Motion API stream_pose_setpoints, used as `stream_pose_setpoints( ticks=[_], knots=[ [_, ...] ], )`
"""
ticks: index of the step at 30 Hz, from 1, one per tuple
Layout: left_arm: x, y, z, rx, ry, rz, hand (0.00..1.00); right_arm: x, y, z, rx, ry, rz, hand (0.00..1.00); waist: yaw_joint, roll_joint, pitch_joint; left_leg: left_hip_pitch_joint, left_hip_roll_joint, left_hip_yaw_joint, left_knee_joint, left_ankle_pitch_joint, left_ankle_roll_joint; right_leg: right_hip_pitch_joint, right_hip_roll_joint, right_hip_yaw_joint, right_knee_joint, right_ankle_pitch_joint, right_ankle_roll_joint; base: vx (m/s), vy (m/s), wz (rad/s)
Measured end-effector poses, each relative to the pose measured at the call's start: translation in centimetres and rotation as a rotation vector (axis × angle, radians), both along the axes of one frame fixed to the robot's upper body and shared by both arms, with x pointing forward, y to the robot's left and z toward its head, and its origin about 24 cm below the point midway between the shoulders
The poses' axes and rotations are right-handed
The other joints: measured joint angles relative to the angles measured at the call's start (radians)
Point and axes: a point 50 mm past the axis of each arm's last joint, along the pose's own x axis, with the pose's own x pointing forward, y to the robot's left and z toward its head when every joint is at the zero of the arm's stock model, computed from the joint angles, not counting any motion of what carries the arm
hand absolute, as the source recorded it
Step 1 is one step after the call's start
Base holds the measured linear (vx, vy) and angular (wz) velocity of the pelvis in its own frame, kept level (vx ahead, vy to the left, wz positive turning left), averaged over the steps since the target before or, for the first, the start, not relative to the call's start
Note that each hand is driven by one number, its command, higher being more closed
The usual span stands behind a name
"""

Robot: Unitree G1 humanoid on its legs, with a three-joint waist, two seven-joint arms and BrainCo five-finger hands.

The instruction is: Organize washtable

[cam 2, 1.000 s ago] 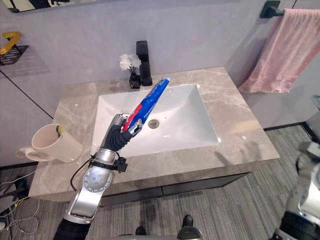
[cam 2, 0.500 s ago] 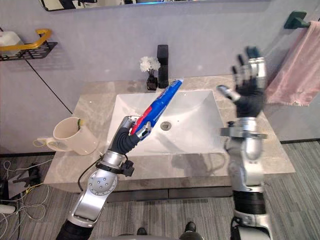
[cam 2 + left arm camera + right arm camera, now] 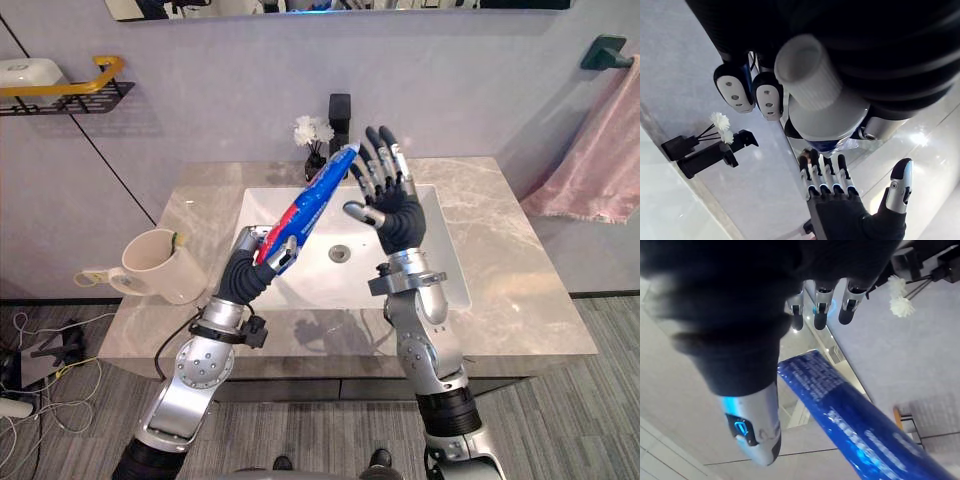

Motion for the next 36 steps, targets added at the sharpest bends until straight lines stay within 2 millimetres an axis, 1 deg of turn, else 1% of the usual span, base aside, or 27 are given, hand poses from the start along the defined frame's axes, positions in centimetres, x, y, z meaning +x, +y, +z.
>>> stream_pose_setpoints(
  ticks=[4,8,9,14,17,22,28,30,32,36],
  knots=[
    [0.0,0.2,0.2,-0.016,-0.012,0.020,1.00,-0.4,0.2,-1.0,0.053,0.048,0.015,0.00,0.001,-0.015,-0.009,0.000,-0.001,-0.007,-0.026,0.019,-0.001,-0.008,0.000,-0.006,0.000,0.000,0.000,-0.01,-0.004,0.04],
    [0.0,0.3,0.2,-0.028,-0.017,0.039,1.00,-0.5,1.1,-2.3,0.076,0.112,0.052,0.00,0.002,-0.023,-0.014,0.001,-0.003,-0.008,-0.029,0.022,0.000,-0.008,-0.001,-0.007,0.000,0.002,0.000,-0.01,0.002,0.01],
    [0.0,0.4,0.2,-0.029,-0.017,0.040,1.00,-0.6,1.3,-2.4,0.077,0.116,0.063,0.00,0.002,-0.023,-0.014,0.001,-0.003,-0.008,-0.029,0.022,0.000,-0.008,-0.001,-0.006,0.000,0.003,0.000,-0.04,0.010,-0.02],
    [0.0,0.2,0.2,-0.040,-0.014,0.038,1.00,-0.8,2.5,-2.4,0.119,0.127,0.109,0.00,0.004,-0.024,-0.015,0.006,-0.003,0.001,-0.030,0.022,0.000,-0.008,-0.001,0.002,0.000,0.004,-0.001,-0.02,0.006,-0.04],
    [-0.1,0.0,0.1,-0.043,-0.012,0.030,1.00,-0.8,2.7,-2.4,0.133,0.129,0.119,0.00,0.004,-0.025,-0.015,0.006,-0.003,0.001,-0.031,0.022,0.000,-0.009,-0.001,0.002,0.000,0.004,-0.001,0.00,0.000,0.00],
    [-0.3,-0.5,0.1,-0.043,-0.008,0.007,1.00,-1.1,3.6,-2.5,0.151,0.142,0.169,0.00,0.005,-0.025,-0.015,0.005,-0.002,0.002,-0.032,0.022,0.000,-0.010,-0.001,0.003,0.000,0.004,0.000,0.00,0.000,0.00],
    [-0.5,-0.7,-0.2,-0.042,0.005,-0.001,1.00,-1.3,4.6,-2.4,0.166,0.148,0.213,0.00,0.006,-0.034,-0.021,0.005,-0.003,0.002,-0.031,0.022,0.000,-0.010,-0.001,0.003,0.000,0.004,0.000,0.00,0.000,0.00],
    [-0.7,-0.6,-1.2,-0.037,0.048,0.002,1.00,-1.2,5.0,-2.0,0.201,0.141,0.234,0.00,0.008,-0.036,-0.022,0.005,-0.003,0.002,-0.031,0.022,0.000,-0.010,-0.001,0.003,0.000,0.004,0.000,0.00,0.000,0.00],
    [-0.7,-0.8,-1.3,-0.035,0.054,-0.004,1.00,-0.9,5.3,-1.2,0.195,0.110,0.251,0.00,0.008,-0.036,-0.022,0.005,-0.003,0.002,-0.031,0.022,0.001,-0.010,-0.001,0.003,0.000,0.004,0.000,0.00,0.000,0.00],
    [-0.8,-1.4,-1.7,-0.027,0.072,-0.032,1.00,-0.9,5.9,-0.7,0.191,0.093,0.276,0.00,0.012,-0.036,-0.023,0.005,-0.003,0.001,-0.031,0.022,0.001,-0.010,-0.001,0.003,0.000,0.004,0.000,0.00,0.000,0.00]
  ],
)
